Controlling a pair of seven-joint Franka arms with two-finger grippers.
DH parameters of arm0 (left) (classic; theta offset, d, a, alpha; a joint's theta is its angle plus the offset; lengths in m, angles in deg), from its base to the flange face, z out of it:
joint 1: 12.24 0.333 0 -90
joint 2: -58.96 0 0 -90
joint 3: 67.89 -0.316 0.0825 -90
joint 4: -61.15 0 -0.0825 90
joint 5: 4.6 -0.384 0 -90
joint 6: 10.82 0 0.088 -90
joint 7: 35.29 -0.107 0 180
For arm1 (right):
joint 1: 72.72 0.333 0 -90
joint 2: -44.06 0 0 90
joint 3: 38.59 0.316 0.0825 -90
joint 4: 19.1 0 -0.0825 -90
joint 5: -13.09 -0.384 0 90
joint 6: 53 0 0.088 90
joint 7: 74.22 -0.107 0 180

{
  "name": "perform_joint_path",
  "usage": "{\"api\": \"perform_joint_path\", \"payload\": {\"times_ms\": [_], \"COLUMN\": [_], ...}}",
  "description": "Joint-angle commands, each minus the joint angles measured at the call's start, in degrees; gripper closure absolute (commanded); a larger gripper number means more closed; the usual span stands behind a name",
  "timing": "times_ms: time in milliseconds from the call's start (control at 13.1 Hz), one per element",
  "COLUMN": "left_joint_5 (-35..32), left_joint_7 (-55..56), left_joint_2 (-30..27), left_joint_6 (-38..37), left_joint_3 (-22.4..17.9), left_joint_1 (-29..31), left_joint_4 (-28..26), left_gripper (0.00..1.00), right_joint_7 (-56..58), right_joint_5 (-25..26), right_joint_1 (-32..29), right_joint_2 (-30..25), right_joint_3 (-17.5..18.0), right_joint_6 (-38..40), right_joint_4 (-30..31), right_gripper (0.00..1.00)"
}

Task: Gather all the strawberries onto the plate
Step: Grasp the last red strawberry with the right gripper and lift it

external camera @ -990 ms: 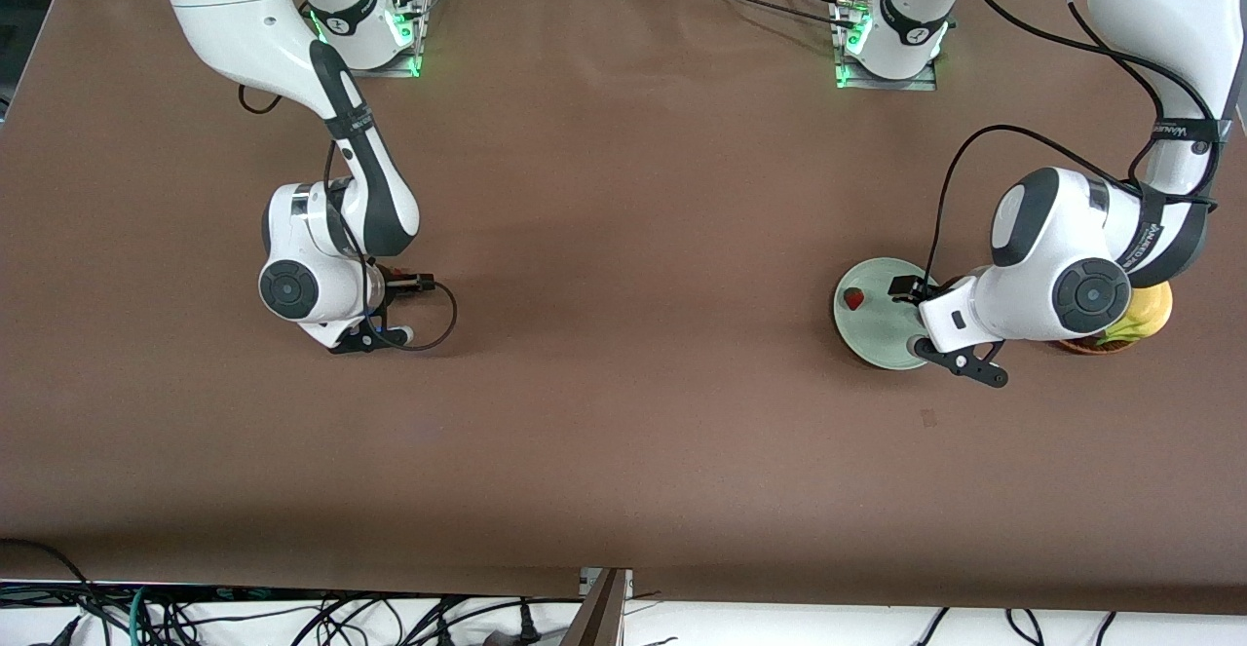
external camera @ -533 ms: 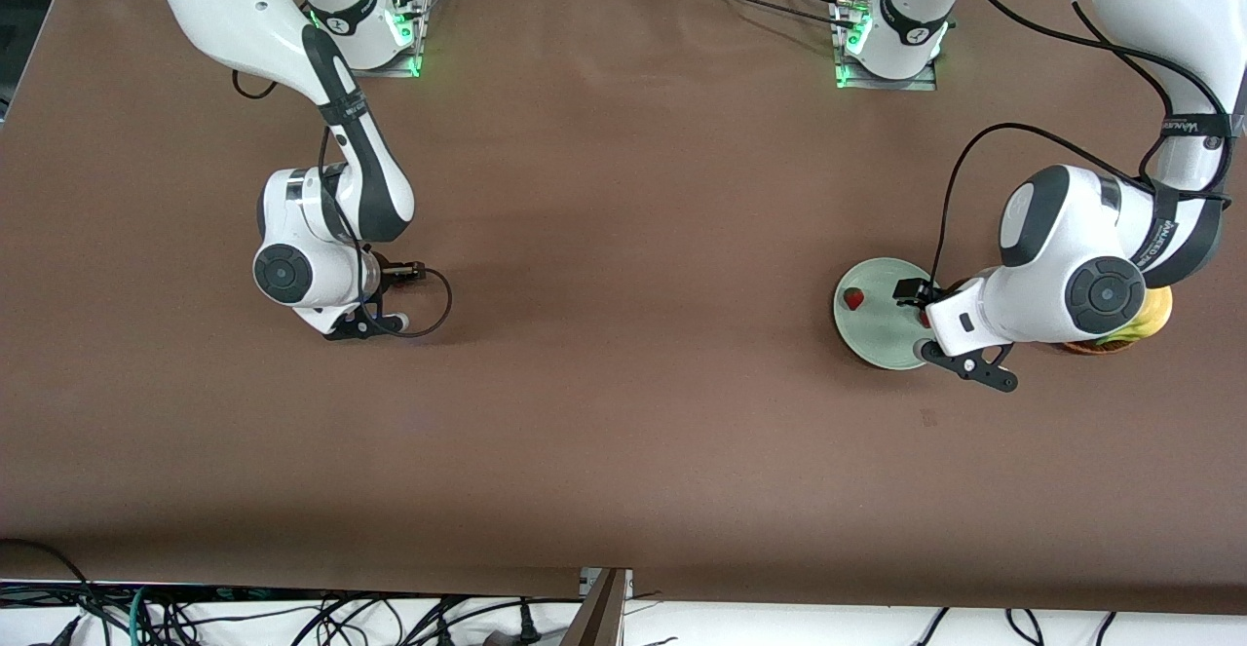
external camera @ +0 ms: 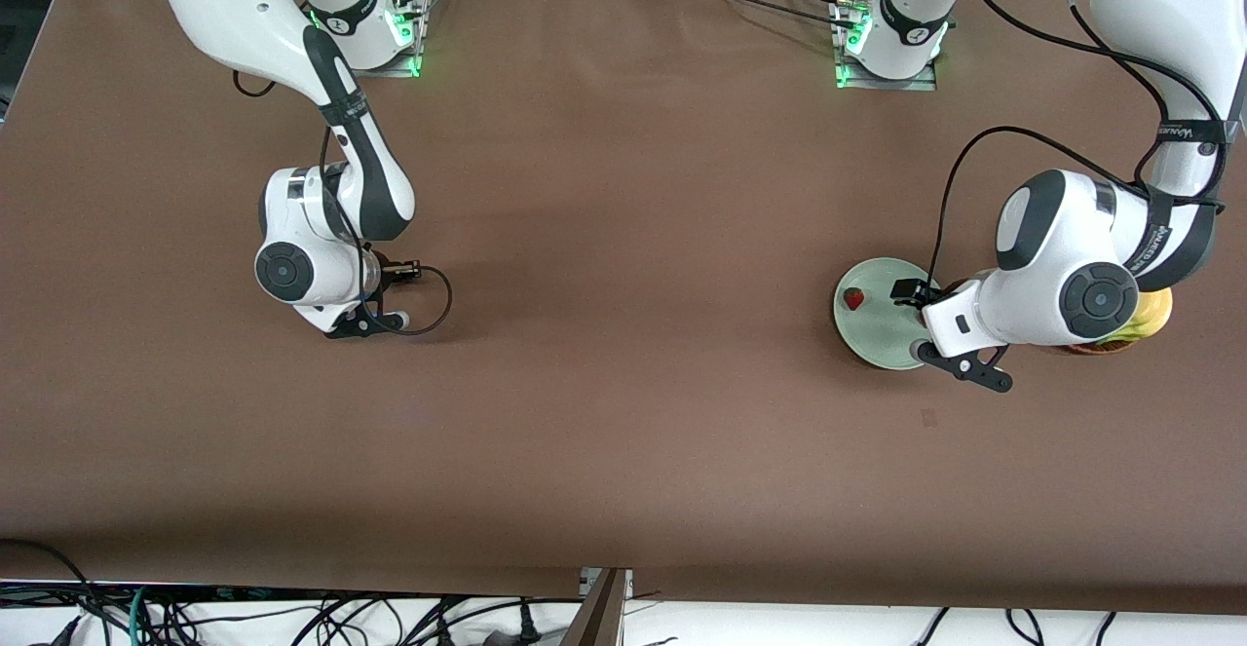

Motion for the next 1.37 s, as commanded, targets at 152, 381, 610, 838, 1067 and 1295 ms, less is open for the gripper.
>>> {"api": "perform_joint_path", "payload": {"times_ms": [152, 381, 610, 838, 1067, 1295], "left_joint_5": [-0.26, -0.26, -0.26, -0.26, -0.26, -0.35], "left_joint_7": [0.42, 0.42, 0.42, 0.33, 0.24, 0.24], "left_joint_2": [0.41, 0.5, 0.59, 0.85, 0.85, 0.85], "left_joint_6": [-1.43, -1.43, -1.43, -1.52, -2.23, -2.23], "left_joint_3": [-0.13, -0.13, -0.13, -0.13, -0.13, -0.13], "left_joint_1": [-0.61, -0.61, -0.61, -0.61, -0.61, -0.61], "left_joint_4": [0.88, 0.79, 0.7, 0.7, 0.7, 0.7], "left_gripper": [0.0, 0.0, 0.0, 0.0, 0.0, 0.0], "right_joint_7": [0.2, -5.05, -21.72, -39.47, -52.85, -60.69], "right_joint_5": [0.41, -0.81, -0.82, -0.73, -0.55, -0.55], "right_joint_1": [0.31, 2.15, 3.21, 3.39, 9.25, 16.11], "right_joint_2": [-1.23, -1.06, 4.55, 11.14, 16.42, 20.37], "right_joint_3": [-0.05, 1.43, 7.74, 16.0, 18.67, 18.67], "right_joint_6": [-0.94, 0.03, -0.06, -0.84, -6.87, -18.47], "right_joint_4": [1.16, -6.11, -17.79, -29.31, -36.27, -38.74], "right_gripper": [0.92, 0.92, 0.92, 0.92, 0.92, 0.9]}}
